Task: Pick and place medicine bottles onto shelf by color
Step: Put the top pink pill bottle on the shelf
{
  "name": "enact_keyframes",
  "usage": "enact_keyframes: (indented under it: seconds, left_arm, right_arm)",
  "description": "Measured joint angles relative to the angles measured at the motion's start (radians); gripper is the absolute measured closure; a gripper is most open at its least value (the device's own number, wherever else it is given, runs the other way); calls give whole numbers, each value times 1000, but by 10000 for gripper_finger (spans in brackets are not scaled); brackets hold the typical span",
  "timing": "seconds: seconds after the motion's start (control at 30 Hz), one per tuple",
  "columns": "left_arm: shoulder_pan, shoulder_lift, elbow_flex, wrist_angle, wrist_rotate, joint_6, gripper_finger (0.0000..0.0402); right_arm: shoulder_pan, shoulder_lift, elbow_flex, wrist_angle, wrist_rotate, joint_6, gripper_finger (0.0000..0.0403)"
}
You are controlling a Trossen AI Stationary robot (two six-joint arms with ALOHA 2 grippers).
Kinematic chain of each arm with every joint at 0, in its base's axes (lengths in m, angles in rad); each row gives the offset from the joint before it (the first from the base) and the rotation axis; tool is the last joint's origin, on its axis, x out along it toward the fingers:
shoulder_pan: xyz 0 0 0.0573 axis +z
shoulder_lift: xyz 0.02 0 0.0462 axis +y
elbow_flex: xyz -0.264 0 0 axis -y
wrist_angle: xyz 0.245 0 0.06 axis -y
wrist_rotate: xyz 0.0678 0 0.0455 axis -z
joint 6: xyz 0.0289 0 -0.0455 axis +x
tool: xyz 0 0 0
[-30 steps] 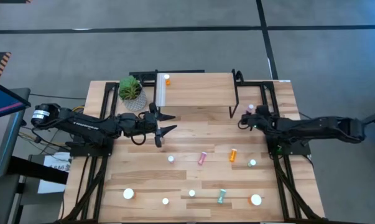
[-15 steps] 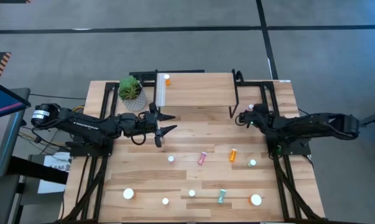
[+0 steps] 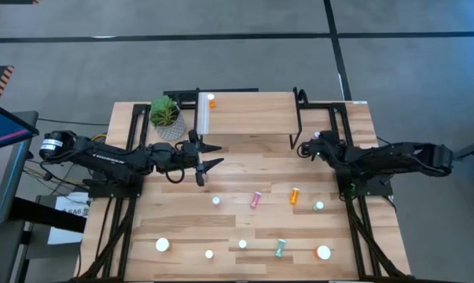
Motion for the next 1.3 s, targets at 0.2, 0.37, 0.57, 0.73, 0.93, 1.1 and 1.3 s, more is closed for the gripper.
enact_keyframes:
  seconds: [0.2,0.37,0.57,0.73,0.93,1.1,1.3]
  left_arm:
    - [0,0,0,0,0,-7,227]
    - [0,0,0,-1,0,-7,227]
    - [0,0,0,-3,0,-8,227]
    - [0,0,0,-8,0,-18,227]
    - [0,0,0,-35,-23,-48,227]
    - [0,0,0,-38,-23,-53,227]
    - [0,0,0,-56,-33,-53,227]
  right_arm:
    - [0,0,0,-1,0,-1,254]
    - [0,0,0,0,2,-10,286]
    - [4,-3,0,3,-10,-10,298]
    - [45,-3,12,8,-27,-3,298]
    - [93,-3,83,-63,-38,-16,299]
    - [101,-3,184,-270,-18,-16,299]
    - [101,-26,311,-470,0,-36,299]
